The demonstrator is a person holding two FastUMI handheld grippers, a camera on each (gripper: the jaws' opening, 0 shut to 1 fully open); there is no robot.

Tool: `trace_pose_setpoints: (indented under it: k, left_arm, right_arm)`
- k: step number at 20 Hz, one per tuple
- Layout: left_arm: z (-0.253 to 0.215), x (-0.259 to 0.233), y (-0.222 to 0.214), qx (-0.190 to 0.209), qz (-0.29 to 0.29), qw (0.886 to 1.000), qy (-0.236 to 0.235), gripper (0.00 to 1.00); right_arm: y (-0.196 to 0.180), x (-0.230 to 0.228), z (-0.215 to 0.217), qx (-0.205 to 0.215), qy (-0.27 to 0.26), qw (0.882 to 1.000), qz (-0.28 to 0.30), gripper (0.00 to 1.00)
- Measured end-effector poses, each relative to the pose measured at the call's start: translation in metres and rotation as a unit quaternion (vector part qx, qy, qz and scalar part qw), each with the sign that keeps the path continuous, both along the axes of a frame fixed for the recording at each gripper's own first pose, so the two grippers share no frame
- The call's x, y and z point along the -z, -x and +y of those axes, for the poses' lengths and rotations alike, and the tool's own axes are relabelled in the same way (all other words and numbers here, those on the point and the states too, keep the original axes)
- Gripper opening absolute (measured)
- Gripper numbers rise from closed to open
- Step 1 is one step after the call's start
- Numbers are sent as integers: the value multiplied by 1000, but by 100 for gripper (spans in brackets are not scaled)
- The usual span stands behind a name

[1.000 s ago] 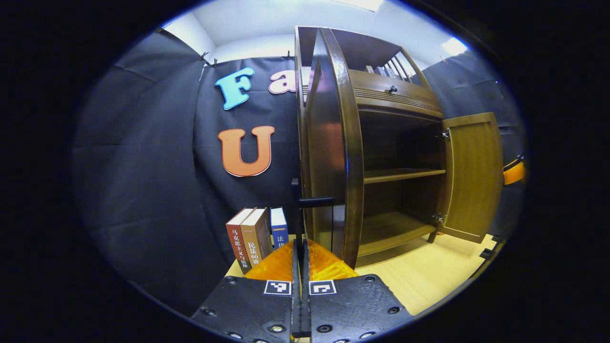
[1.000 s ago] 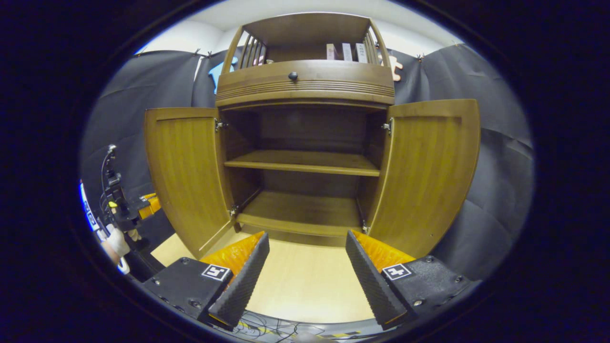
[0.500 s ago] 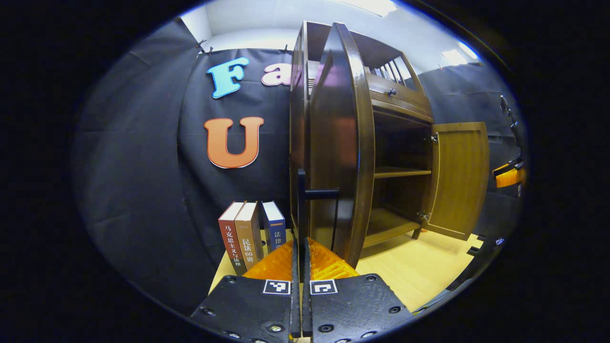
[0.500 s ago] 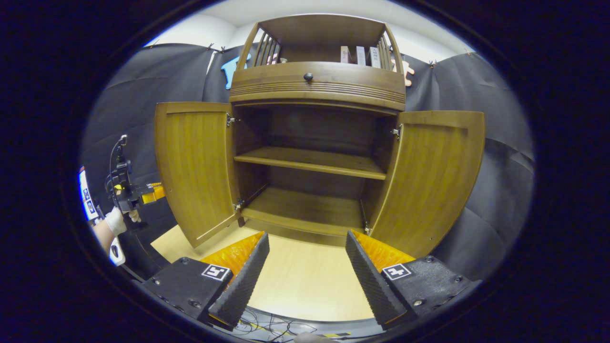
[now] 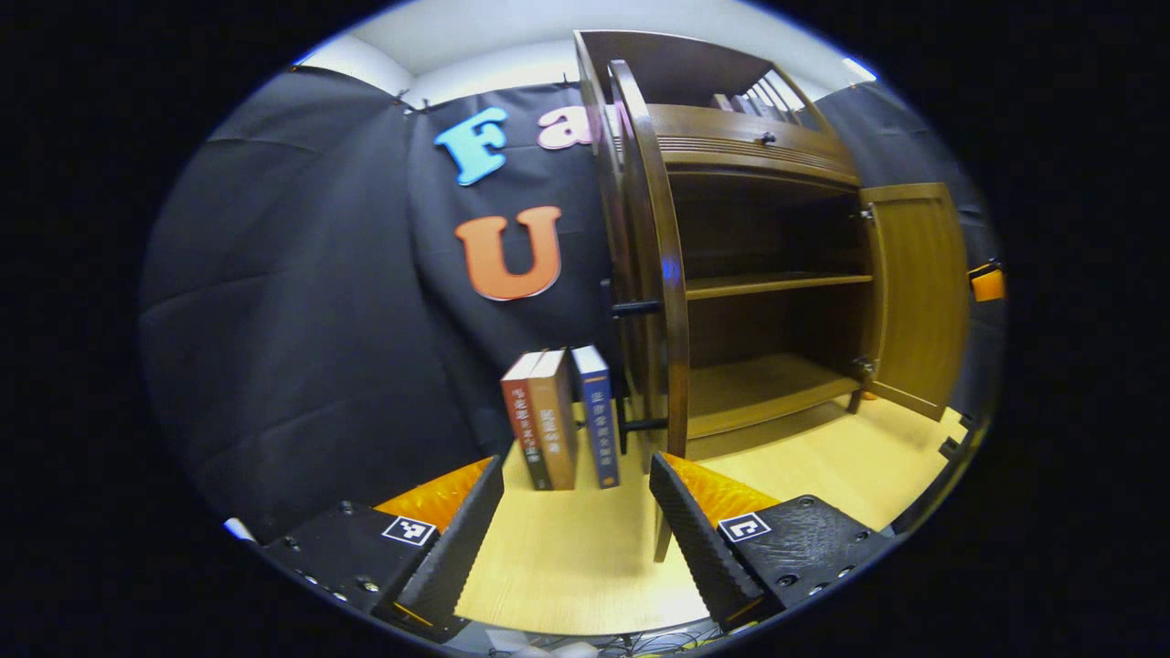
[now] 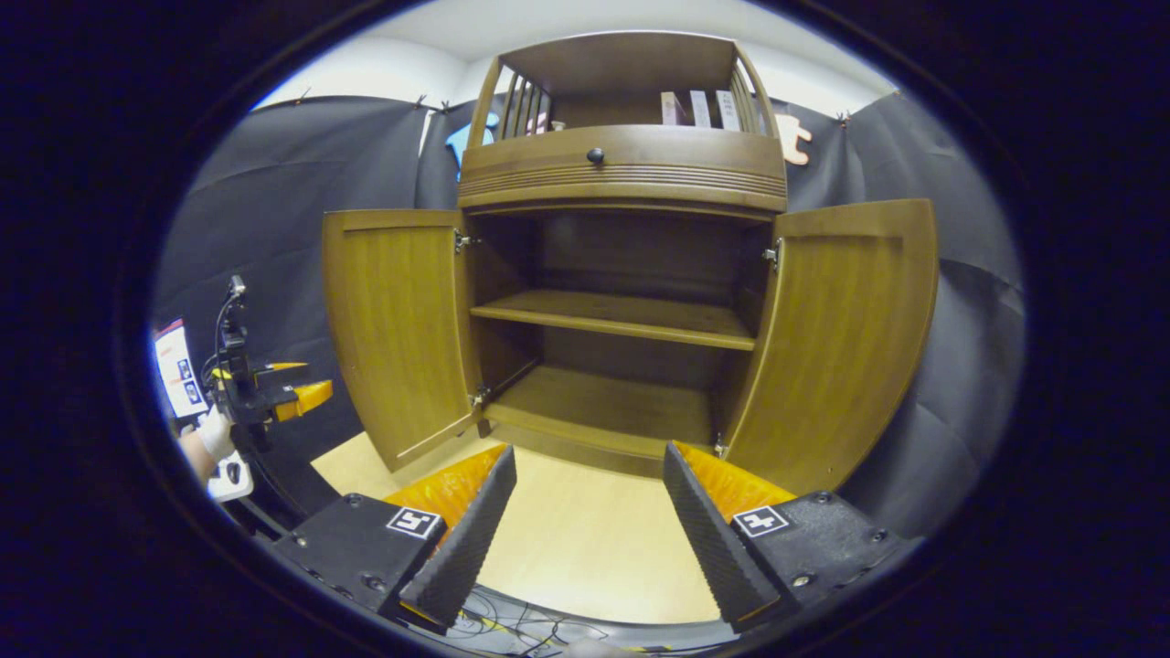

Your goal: Open the right door of the double-door shoe cabinet with the right hand, and open the left door with the left hand.

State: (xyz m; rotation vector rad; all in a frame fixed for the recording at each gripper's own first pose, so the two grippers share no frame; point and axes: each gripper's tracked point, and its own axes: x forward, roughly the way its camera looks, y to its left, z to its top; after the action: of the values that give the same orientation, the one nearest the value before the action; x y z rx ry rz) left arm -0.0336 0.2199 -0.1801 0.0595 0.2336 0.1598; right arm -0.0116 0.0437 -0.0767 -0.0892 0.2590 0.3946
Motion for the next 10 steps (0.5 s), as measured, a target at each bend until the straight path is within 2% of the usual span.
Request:
trace_pose_setpoints:
  k: [3,4,6,8,9,10]
  left_arm:
    - [-33,-3,41,-65,7,998,9,100]
    - [-47,-3,50,-80,11,997,7,97]
    - [-72,-7,69,-123,22,992,0,97]
    - [-109,-23,74,-136,18,991,1,96]
    - [-128,-32,73,-136,16,991,-3,100]
    - [-145,-41,70,-133,10,991,-4,96]
  right_arm:
    - [2,-5,-25,-20,8,1000,-13,100]
    - [2,-6,-33,-26,6,1000,-17,100]
    - [4,-7,-46,-34,-3,999,-20,100]
    - [8,-10,-58,-40,-12,999,-23,100]
    - [9,-12,-63,-41,-15,999,-26,100]
    - [11,-14,-68,-41,-17,999,-29,100]
